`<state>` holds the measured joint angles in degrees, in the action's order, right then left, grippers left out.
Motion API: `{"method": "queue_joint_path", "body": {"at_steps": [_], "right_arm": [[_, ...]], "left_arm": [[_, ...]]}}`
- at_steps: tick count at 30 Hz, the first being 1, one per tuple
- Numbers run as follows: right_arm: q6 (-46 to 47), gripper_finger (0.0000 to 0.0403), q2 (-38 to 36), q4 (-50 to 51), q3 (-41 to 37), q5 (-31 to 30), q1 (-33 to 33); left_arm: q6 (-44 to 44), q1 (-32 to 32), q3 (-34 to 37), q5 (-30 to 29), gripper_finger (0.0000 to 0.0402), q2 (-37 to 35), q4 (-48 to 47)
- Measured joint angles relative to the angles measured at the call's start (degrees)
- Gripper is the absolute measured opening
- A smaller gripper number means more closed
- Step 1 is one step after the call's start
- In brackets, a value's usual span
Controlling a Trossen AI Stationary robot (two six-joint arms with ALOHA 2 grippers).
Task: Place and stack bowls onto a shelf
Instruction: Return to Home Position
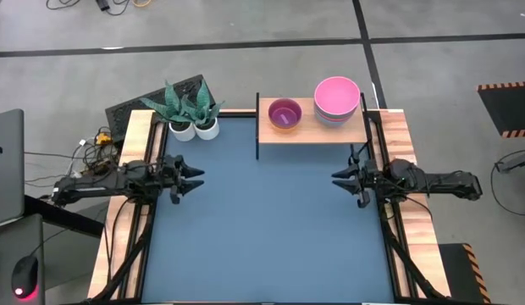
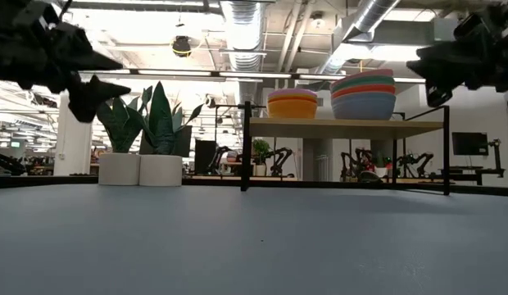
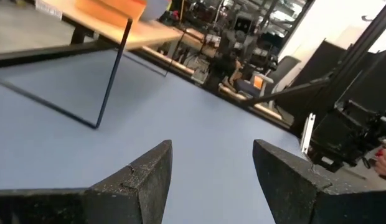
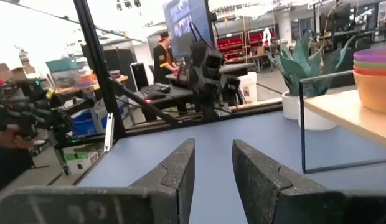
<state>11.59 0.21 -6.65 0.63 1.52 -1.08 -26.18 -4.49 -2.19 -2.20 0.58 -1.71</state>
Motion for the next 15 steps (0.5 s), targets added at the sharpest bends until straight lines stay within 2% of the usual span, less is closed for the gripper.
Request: {"method": "queue_joint_path", "body": {"at_steps": [4, 7, 15], "right_arm": [[-0.59, 0.0132, 0.00, -0.05, -0.14, 0.03, 0.00], [-2.35, 0.0132, -0.04, -0.23, -0.16, 0.05, 0.00], [-2.93, 0.0132, -0.02, 0.68, -0.18, 0.02, 0.00]], "left_arm": [[1.12, 0.05, 1.54, -0.01, 0.0209, 0.41, 4.34], [2.81, 0.04, 1.54, -1.75, 0.0209, 0.42, 3.88], [3.87, 0.04, 1.59, -1.81, 0.0209, 0.52, 3.98]]}}
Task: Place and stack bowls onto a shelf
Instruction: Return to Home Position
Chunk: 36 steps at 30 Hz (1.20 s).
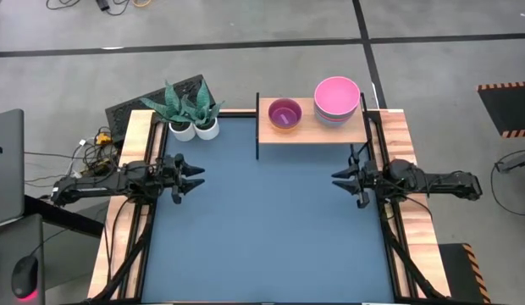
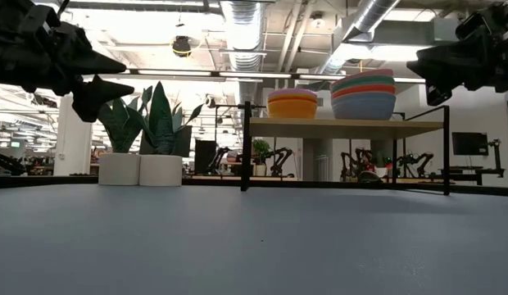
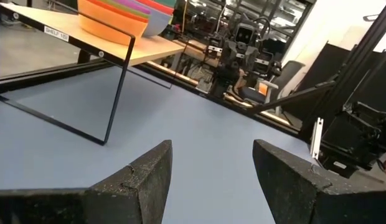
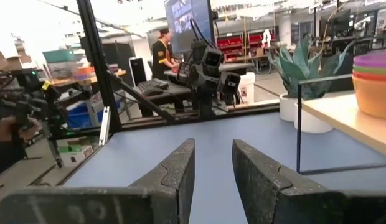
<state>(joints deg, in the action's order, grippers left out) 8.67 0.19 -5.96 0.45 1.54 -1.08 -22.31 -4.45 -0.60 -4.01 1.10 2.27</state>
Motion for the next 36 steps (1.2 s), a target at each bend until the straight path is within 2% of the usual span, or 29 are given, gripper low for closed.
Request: {"method": "queue_joint_path", "body": {"at_steps": [6, 11, 18, 36], "right_arm": [[-0.37, 0.0132, 0.00, 1.60, -0.04, -0.11, 0.00], [-1.63, 0.0132, 0.00, 1.54, -0.07, -0.15, 0.00], [2.67, 0.0132, 0.40, 4.25, -0.09, -0.39, 0.00], [0.31, 0.0132, 1.75, 4.92, -0.13, -0.44, 0.00]], "left_arm": [[2.14, 0.02, 0.02, 0.41, 0.0209, 0.02, -0.13], [-0.55, 0.02, 0.04, 0.58, 0.0209, 0.02, -0.16], [-1.38, 0.02, 0.09, 0.58, 0.0209, 0.02, -0.16], [-1.49, 0.02, 0.16, 0.59, 0.0209, 0.02, -0.16]]}}
